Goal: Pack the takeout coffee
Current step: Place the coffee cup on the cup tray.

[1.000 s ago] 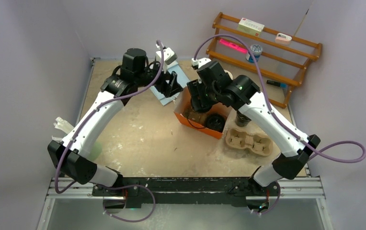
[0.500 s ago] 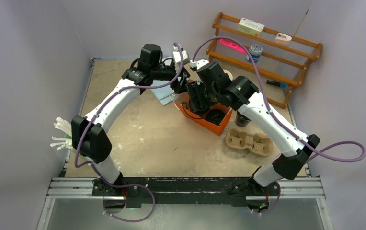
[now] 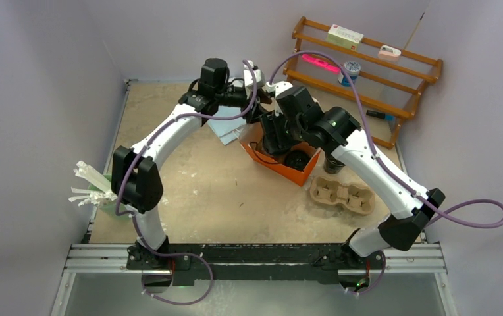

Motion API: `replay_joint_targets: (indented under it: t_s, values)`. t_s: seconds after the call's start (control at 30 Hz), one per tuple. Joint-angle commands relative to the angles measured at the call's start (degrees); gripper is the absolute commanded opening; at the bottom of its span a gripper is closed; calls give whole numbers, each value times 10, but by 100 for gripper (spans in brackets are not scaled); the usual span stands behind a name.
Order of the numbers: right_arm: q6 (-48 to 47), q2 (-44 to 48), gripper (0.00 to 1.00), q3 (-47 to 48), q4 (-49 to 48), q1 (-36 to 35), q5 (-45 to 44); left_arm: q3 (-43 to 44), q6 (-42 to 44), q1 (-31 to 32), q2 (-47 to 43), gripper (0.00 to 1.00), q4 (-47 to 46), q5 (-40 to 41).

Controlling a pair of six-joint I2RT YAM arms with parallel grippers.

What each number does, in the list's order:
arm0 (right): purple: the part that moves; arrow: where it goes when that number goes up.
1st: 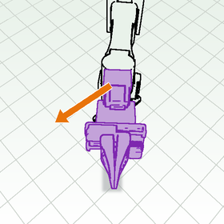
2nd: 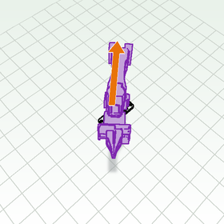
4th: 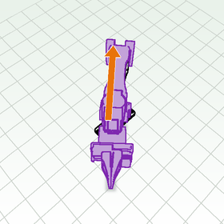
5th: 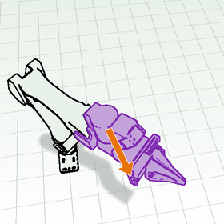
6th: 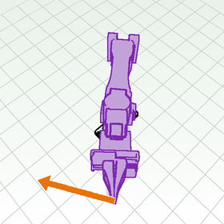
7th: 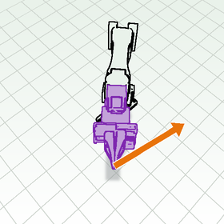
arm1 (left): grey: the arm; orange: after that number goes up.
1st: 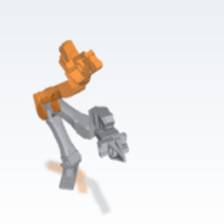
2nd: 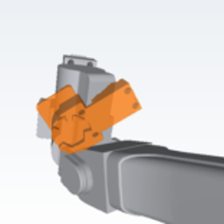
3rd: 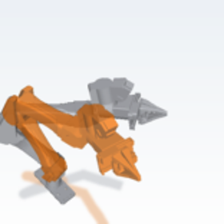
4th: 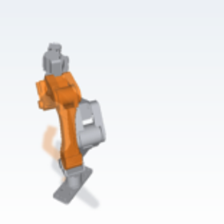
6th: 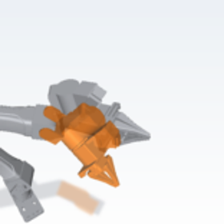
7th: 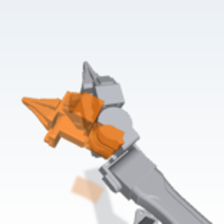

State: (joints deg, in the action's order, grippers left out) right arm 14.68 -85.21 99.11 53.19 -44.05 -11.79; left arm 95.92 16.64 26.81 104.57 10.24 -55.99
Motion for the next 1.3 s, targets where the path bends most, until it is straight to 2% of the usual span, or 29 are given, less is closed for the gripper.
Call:
replay_joint_targets:
  t_s: [0.0,0.1,0.13,0.2,0.23,0.5,0.67,0.8,1.07,1.27]
  values:
    - [-11,12,2,10,-18,7,6,9,18,3,3,54,-29,-39]
    - [-10,13,2,9,-20,8,16,8,15,3,8,38,-29,-29]
    - [-10,15,3,8,-21,8,22,9,11,4,11,30,-31,-21]
    - [-9,18,3,9,-21,8,35,17,-2,4,16,6,-28,-6]
    - [-8,20,4,10,-20,9,42,25,-8,4,19,0,-24,0]
    - [2,55,4,-14,-11,8,69,34,-107,6,-9,0,-14,55]
    - [14,88,4,-47,-8,9,107,21,-186,8,-41,0,39,105]
    - [22,106,4,-91,-11,9,138,-21,-223,14,-90,0,64,128]
    - [17,128,2,-119,-45,9,152,-87,-279,21,-187,0,135,221]
    - [22,110,1,-79,-29,9,109,-153,-342,21,-262,0,154,307]
